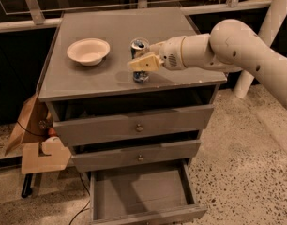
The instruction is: Pick redbull can from bottom drawer and place on counter
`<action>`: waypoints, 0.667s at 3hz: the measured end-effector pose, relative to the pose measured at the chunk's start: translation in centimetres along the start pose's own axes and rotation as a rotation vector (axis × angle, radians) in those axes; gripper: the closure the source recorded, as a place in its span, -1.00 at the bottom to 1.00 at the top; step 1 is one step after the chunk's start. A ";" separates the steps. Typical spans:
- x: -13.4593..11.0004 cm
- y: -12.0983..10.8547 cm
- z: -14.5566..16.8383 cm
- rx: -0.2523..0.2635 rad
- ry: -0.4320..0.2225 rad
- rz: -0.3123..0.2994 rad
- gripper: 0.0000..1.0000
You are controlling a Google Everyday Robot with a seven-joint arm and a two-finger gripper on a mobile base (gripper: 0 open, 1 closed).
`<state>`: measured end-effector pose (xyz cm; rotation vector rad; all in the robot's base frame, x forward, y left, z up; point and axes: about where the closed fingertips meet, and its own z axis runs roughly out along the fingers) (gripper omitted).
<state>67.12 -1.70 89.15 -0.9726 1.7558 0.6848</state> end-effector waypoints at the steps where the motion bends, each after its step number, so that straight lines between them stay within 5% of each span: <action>1: 0.0 0.0 0.0 0.000 0.000 0.000 -1.00; 2: 0.0 0.0 0.0 0.000 0.000 0.000 -1.00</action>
Offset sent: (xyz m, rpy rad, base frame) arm 0.0000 0.0000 0.0000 0.0000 0.0000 0.0000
